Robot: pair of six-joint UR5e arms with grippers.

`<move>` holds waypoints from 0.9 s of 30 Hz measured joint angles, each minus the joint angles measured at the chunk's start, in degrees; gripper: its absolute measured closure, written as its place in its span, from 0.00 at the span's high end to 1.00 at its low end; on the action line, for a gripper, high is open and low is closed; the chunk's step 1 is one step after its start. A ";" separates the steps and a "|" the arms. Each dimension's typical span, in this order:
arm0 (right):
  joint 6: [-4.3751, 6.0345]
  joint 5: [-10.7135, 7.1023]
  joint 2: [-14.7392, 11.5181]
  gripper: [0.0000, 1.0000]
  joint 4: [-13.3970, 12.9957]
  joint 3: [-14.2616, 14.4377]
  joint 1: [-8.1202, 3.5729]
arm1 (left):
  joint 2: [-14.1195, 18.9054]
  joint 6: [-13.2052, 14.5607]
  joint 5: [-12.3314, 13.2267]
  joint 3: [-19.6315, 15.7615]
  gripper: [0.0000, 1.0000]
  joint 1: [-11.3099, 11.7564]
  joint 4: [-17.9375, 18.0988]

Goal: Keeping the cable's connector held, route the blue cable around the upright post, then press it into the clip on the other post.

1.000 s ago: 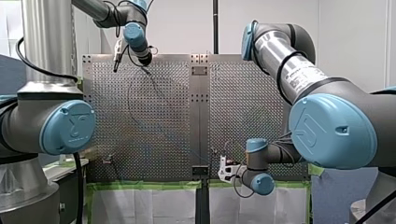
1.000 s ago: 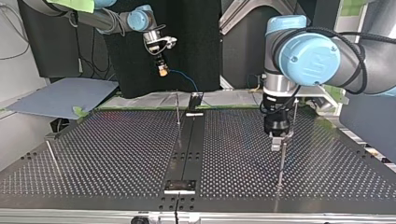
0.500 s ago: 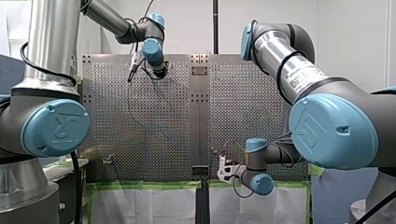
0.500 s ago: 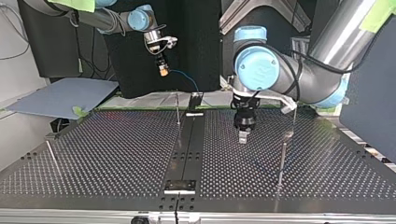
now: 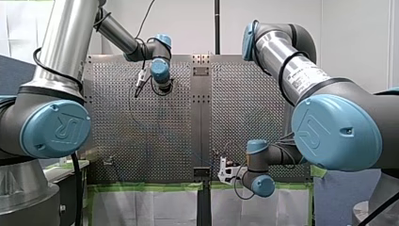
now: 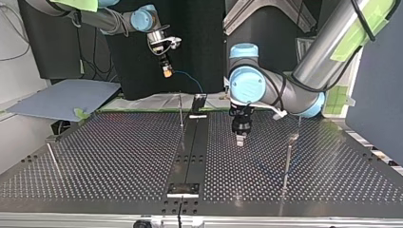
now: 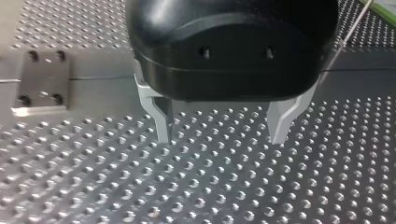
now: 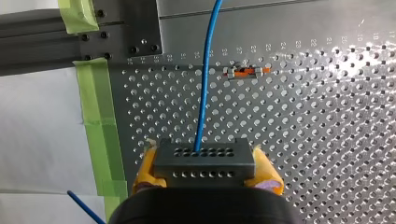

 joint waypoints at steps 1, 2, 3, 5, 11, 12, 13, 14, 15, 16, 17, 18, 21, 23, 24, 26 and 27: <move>0.01 0.00 0.00 0.00 -0.01 0.00 0.05 | -0.41 0.05 -0.02 0.00 1.00 0.07 0.56; 0.01 0.00 -0.01 0.00 -0.02 0.00 0.09 | -0.64 0.13 -0.05 0.00 1.00 0.11 0.94; 0.03 0.00 -0.01 0.00 -0.04 -0.01 0.12 | -0.80 0.26 -0.11 0.00 1.00 0.14 1.33; 0.05 0.00 0.00 0.00 -0.05 -0.01 0.16 | -1.00 0.81 -0.58 0.05 1.00 0.22 2.35; -0.04 0.00 0.01 0.00 0.22 -0.16 0.29 | -1.14 2.03 -2.91 0.89 1.00 0.30 4.46; -0.04 0.00 0.01 0.00 0.24 -0.19 0.31 | -1.15 2.26 -3.30 1.16 1.00 0.33 4.58; -0.03 0.00 0.02 0.00 0.26 -0.21 0.31 | -1.15 2.51 -3.80 1.55 1.00 0.36 4.67; -0.03 0.00 0.02 0.00 0.27 -0.22 0.32 | -1.17 2.66 -4.17 1.87 1.00 0.39 4.71; -0.04 0.00 0.01 0.00 0.27 -0.24 0.33 | -1.19 2.76 -4.53 2.22 1.00 0.44 4.74; -0.06 0.00 0.01 0.00 0.28 -0.25 0.33 | -1.29 2.87 -4.92 2.73 1.00 0.53 4.76; -0.06 0.00 0.00 0.00 0.28 -0.25 0.34 | -1.48 2.95 -5.12 3.15 1.00 0.61 4.75; -0.07 0.00 0.01 0.00 0.29 -0.25 0.35 | -1.77 3.07 -5.22 3.58 1.00 0.67 4.70; -0.13 0.00 0.01 0.00 0.29 -0.26 0.36 | -3.12 3.96 -5.47 4.90 1.00 0.65 4.07; -0.15 0.00 0.02 0.00 0.29 -0.28 0.36 | -4.27 4.76 -5.69 5.53 1.00 0.65 3.76; -0.16 0.00 0.02 0.00 0.29 -0.27 0.38 | -4.77 4.99 -5.83 5.69 1.00 0.69 3.73; -0.17 0.00 0.02 0.00 0.29 -0.27 0.42 | -5.56 5.32 -6.18 5.92 1.00 0.90 3.73; -0.17 0.00 0.02 0.00 0.29 -0.28 0.45 | -5.77 5.40 -6.38 5.97 1.00 1.02 3.73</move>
